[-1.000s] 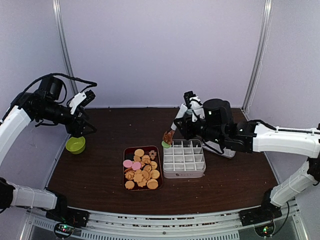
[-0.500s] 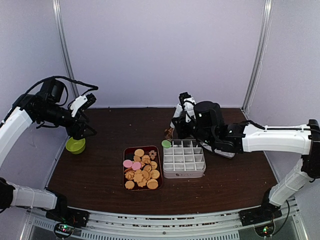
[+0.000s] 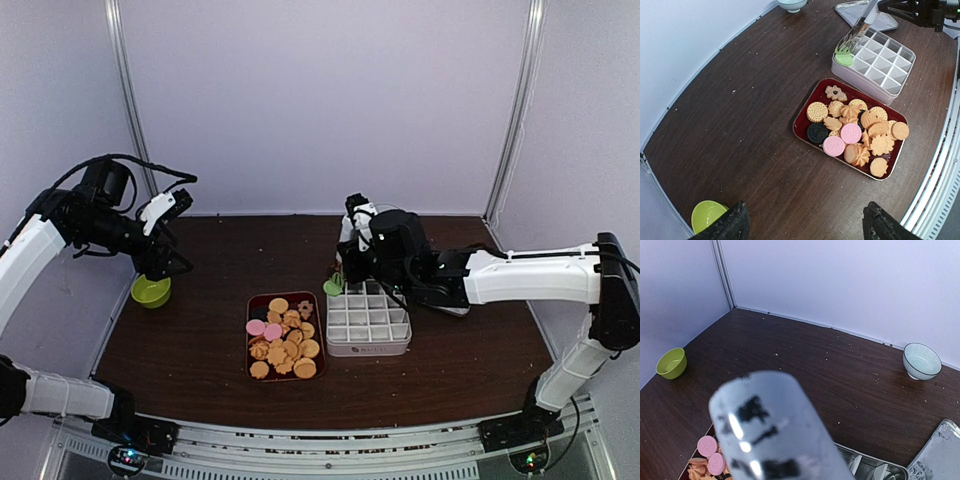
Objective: Pack the cookies
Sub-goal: Adjust the fake cookies in the empty pocket of the box.
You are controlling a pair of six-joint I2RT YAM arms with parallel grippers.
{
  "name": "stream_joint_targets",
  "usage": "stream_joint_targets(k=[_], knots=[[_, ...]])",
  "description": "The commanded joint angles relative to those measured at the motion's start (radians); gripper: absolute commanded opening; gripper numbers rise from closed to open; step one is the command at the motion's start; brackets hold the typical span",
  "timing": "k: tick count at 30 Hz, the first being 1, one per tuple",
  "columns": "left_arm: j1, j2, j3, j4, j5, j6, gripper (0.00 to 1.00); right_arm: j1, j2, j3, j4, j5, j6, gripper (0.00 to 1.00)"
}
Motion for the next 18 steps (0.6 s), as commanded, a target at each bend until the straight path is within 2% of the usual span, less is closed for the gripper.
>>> stream_joint_targets(k=[1,18], knots=[[0.007,-0.001,0.002,0.03,-0.001,0.011,0.81,0.003,0.012,0.034,0.044,0.029,-0.006,0.22],[0.007,-0.002,-0.007,0.026,0.001,0.016,0.8,0.001,0.033,0.005,0.039,0.072,-0.025,0.19]])
